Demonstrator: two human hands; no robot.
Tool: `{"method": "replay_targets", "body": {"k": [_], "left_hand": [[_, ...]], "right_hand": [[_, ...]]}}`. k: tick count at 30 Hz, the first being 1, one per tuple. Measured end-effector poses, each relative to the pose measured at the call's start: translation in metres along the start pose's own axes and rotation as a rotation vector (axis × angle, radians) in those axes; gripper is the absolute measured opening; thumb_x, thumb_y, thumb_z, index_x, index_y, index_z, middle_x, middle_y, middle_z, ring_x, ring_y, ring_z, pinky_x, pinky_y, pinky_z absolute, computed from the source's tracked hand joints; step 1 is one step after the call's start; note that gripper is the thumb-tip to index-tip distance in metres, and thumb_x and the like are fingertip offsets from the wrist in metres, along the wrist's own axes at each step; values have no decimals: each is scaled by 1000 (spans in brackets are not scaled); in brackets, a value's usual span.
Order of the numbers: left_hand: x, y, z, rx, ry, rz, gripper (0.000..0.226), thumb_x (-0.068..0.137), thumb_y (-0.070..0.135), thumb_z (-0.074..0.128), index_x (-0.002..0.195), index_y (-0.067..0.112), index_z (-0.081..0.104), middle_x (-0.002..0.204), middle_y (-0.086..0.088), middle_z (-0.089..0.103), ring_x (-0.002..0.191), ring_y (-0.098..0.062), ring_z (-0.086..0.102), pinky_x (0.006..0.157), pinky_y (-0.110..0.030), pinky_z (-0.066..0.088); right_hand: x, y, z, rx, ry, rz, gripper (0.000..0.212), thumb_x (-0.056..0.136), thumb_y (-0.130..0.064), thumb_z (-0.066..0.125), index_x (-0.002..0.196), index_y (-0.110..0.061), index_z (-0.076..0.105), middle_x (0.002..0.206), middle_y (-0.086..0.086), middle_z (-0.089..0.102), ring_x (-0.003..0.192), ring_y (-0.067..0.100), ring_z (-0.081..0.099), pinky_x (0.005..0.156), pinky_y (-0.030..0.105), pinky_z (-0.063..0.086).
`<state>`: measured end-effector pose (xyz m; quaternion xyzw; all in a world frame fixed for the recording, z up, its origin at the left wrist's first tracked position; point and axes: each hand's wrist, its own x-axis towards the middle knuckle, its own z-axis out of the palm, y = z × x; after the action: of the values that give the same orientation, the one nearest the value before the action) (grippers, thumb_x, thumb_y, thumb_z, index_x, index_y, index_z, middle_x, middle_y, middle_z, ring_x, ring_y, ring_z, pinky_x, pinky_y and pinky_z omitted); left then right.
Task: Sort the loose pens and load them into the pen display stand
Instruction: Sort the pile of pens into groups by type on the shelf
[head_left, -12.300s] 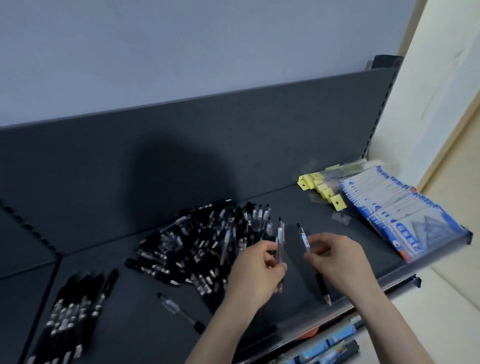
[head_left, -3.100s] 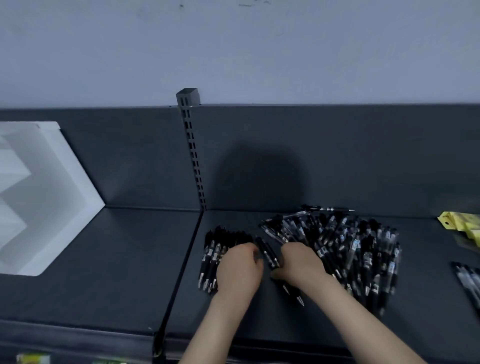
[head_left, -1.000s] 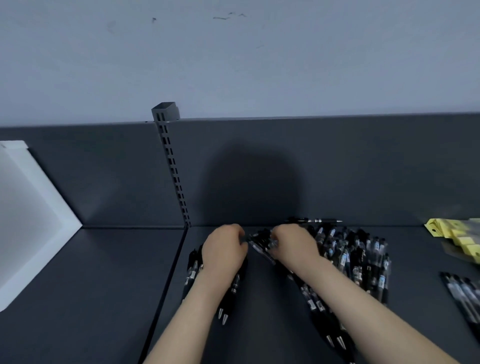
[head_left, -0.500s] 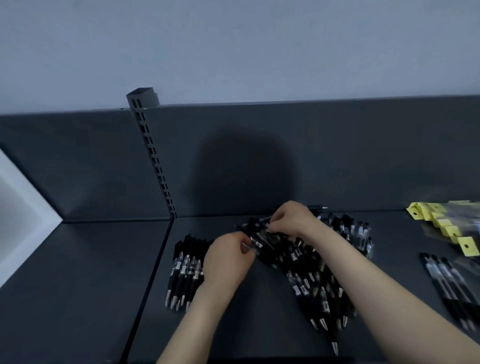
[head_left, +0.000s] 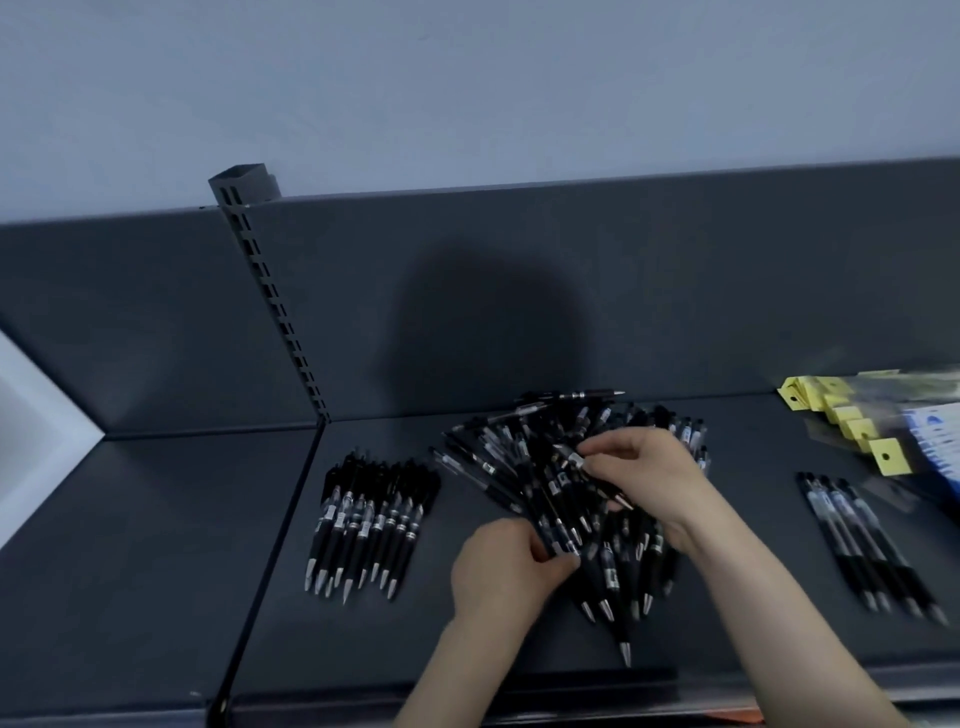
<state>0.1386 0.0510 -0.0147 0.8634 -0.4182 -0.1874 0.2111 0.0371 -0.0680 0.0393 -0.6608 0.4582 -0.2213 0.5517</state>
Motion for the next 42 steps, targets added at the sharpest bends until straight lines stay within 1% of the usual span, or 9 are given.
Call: {"method": "replay_targets", "body": {"k": [3,8,15,21,27,30,32,37,42], "left_hand": [[-2,6,-1,6,-20,-30,36,77,55,68,78,19,68,80,3,69,78,-15,65,65,-28,50],[-3,9,1,-172,-164,-147,30,78,38,63,60,15,66,63,-3,72,47,-12,62,63,-31,60],[-22,-3,-7,-443,-223,-245,21,79,25,64,65,10,66,53,-2,65,42,-14,58,46,-24,50],[-50,-23,-27,-406,-243,-264,16,77,26,66,66,14,65,50,-1,63,43,-16,59,49,-25,51],[-74,-62,-67,-456,-42,-306,8,80,14,67,74,9,68,50,4,62,43,-12,57,47,-23,50],[-74,-84,-85,-459,99,-350,5,81,12,67,77,9,68,51,3,62,43,-12,56,50,-26,55],[-68,-97,-95,-432,177,-366,6,81,13,68,76,12,68,53,3,63,42,-12,56,52,-28,57],[-45,-111,-111,-225,280,-303,8,78,22,65,70,22,65,58,4,67,49,-13,65,63,-33,59],[-19,-110,-116,-27,369,-256,6,81,26,64,79,20,66,74,7,66,64,-9,56,51,-23,39]], "right_hand": [[-10,9,-2,56,-10,24,13,84,-6,66,87,-18,71,89,9,69,76,13,62,48,19,48],[-19,16,-7,91,-1,25,12,84,-5,65,91,-14,71,92,17,69,75,15,61,50,20,50],[-27,20,-11,163,-32,25,12,84,-6,67,92,-14,72,97,22,68,73,14,62,50,18,50],[-33,18,2,194,-144,40,14,83,-7,69,93,-15,73,94,24,68,71,20,62,61,28,56],[-38,11,42,229,-320,69,19,84,-3,67,101,-12,70,82,12,66,66,17,63,67,34,53],[-42,10,73,240,-390,92,21,85,2,64,103,-8,66,75,8,64,57,10,62,50,21,49],[-44,10,93,229,-418,106,21,85,3,62,103,-8,65,71,5,63,53,5,61,46,18,47],[-38,7,131,177,-372,84,21,85,2,63,105,-5,65,75,6,63,61,11,61,48,20,49],[-30,1,164,53,-256,-6,25,84,1,63,105,-12,64,78,4,60,63,13,60,53,23,54]]}}
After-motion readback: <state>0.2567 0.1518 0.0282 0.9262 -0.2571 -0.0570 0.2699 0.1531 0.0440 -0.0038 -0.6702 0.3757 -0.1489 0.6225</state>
